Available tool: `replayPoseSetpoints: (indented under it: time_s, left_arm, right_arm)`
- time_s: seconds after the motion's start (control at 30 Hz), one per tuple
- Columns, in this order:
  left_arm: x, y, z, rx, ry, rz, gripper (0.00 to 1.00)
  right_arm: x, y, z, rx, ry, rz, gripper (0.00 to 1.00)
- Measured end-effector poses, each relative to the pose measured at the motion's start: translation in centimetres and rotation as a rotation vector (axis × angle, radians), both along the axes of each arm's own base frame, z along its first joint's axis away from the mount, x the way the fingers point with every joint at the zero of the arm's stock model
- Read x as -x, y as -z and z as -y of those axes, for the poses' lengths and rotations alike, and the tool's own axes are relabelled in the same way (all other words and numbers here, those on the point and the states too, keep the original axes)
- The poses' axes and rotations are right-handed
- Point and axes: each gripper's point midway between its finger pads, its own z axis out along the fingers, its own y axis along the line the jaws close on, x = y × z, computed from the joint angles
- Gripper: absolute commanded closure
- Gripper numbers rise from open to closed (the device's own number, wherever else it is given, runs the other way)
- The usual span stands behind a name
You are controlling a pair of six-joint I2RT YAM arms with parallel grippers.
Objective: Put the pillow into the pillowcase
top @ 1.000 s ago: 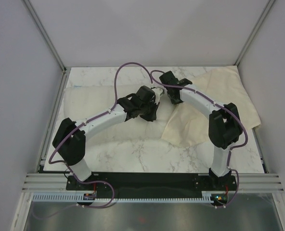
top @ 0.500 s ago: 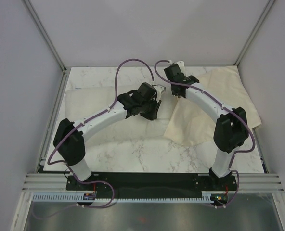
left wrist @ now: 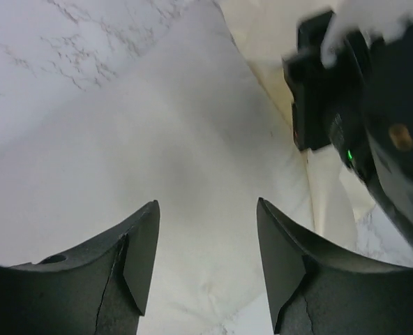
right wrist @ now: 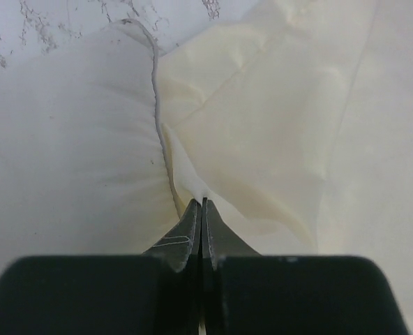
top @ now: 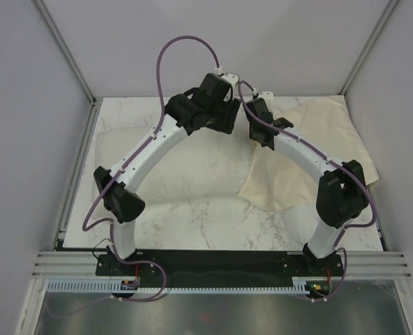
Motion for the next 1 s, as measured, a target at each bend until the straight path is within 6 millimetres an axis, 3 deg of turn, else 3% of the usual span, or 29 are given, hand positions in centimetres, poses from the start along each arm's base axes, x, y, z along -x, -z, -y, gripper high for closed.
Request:
replayPoseSetpoints:
  time_s: [0.1, 0.17, 0.23, 0.3, 0.4, 0.5, 0.57, 0.7, 0.77, 0.87, 1.0]
  left_arm:
    - [-5.2, 0.0, 0.4, 0.044, -0.054, 0.027, 0.36]
    - [-8.9, 1.8, 0.5, 0.067, -0.076, 0.013, 0.37]
    - [-11.1, 4.9, 0.5, 0.071, -0.083, -0.031, 0.39]
    - [-12.1, 9.5, -0.1, 0.052, -0.09, -0.118, 0.44]
    - [-11.1, 16.4, 0.1, 0.039, -0.075, -0.245, 0.51]
    - [-8.9, 19.2, 1.4, 0.091, -0.035, -0.258, 0.52]
    - [-6.6, 18.6, 2.3, 0.134, -0.001, -0.214, 0.52]
    - [-1.0, 15.2, 5.1, 0.205, 0.092, -0.092, 0.55]
    - [0.9, 14.8, 5.9, 0.222, 0.115, -0.056, 0.55]
    - [2.4, 15.8, 5.7, 0.221, 0.111, -0.041, 0.55]
    - [2.1, 16.1, 6.0, 0.23, 0.103, -0.021, 0.57]
  right_arm:
    - [0.2, -0.2, 0.0, -0.026, 0.009, 0.017, 1.0]
    - [0.2, -0.3, 0.0, -0.04, 0.013, 0.028, 1.0]
    - [0.2, -0.4, -0.1, -0.05, 0.017, 0.037, 1.0]
    - [0.1, -0.5, -0.1, -0.063, 0.022, 0.041, 1.0]
    - [-0.2, -0.5, -0.1, -0.085, 0.032, 0.049, 1.0]
    - [-0.3, 0.4, 0.4, -0.11, 0.039, 0.033, 1.0]
    - [-0.2, 1.4, 0.8, -0.128, 0.041, 0.001, 1.0]
    - [0.3, 3.5, 1.0, -0.15, 0.029, -0.08, 1.0]
    - [0.8, 4.3, 1.0, -0.147, 0.024, -0.116, 1.0]
    - [1.0, 5.0, 1.1, -0.148, 0.023, -0.14, 1.0]
    - [0.8, 5.5, 1.1, -0.156, 0.021, -0.152, 1.0]
